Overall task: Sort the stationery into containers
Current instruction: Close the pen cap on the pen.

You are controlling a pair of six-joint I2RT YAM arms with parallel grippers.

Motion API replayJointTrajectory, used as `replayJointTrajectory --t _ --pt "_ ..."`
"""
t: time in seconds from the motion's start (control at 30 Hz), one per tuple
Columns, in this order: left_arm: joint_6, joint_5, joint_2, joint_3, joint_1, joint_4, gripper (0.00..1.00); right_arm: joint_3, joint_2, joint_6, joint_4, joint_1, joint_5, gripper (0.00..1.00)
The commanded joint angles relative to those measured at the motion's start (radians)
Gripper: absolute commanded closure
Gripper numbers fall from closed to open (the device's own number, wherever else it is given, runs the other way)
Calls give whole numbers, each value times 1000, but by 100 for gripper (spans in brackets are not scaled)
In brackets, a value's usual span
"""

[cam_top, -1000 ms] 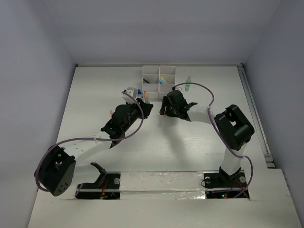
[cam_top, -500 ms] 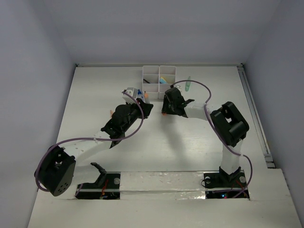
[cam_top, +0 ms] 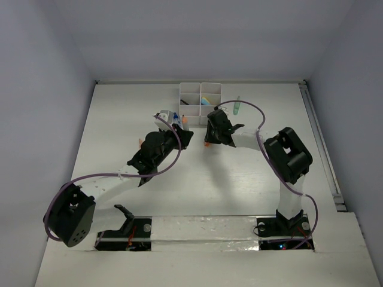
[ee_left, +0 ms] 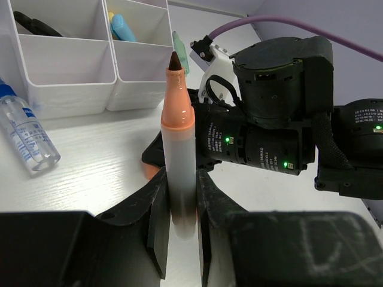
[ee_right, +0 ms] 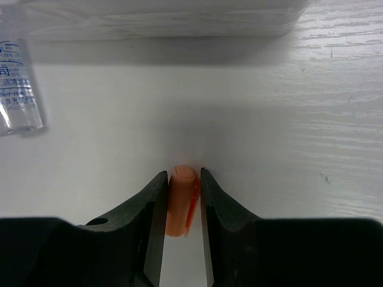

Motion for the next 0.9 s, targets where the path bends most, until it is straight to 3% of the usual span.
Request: replayJointTrajectory --t 0.0,0.2,0.33,0.7,0.87 --pt "-1 18 -17 4 1 45 100 -14 -32 10 44 -8 -6 87" --pt "5 18 6 13 1 43 100 -125 -148 12 195 -17 -32 100" --pt "8 77 14 6 1 81 100 -197 -263 3 277 -27 -48 100" --pt "-36 494 66 -31 10 362 100 -350 -627 -50 542 -27 -81 100" --pt "-113 675 118 -39 10 532 100 -361 -681 -31 640 -27 -236 100"
